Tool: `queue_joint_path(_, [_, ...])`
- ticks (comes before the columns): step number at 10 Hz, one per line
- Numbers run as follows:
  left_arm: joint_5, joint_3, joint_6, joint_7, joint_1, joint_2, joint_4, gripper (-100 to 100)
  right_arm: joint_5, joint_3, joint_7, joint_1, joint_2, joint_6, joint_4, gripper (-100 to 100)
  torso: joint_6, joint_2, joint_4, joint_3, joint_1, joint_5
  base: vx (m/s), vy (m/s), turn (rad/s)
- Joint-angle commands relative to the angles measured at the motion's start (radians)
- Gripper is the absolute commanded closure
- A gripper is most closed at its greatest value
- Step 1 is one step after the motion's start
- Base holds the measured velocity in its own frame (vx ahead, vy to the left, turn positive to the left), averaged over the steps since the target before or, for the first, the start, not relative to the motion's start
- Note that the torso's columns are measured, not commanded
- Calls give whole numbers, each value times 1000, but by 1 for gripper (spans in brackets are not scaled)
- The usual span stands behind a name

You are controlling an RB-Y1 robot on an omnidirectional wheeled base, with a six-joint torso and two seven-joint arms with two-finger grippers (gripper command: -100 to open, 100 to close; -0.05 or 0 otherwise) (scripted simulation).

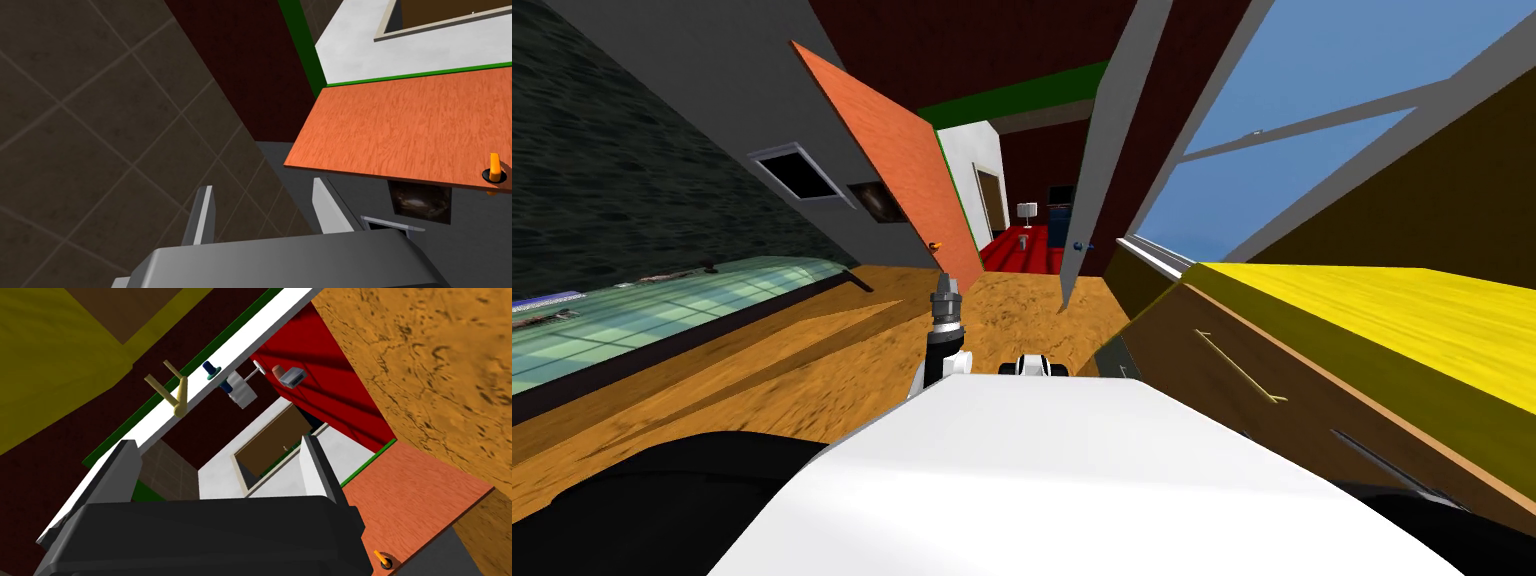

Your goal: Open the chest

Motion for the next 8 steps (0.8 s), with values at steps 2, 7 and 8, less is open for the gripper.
queue_joint_path(2, [0,0,0,0,0,0,0,0,64,-67,100,63,-12,-31,41,-100,0,0,0,0,-1,0,119,-15,161])
queue_joint_path(7, [0,0,0,0,0,0,0,0,103,-110,155,104,-24,-51,66,-100,0,2,1,1,0,1,65,-2,77])
queue_joint_path(8, [0,0,0,0,0,0,0,0,110,-107,129,107,-27,-7,75,-100,0,2,0,1,-1,0,-75,26,367])
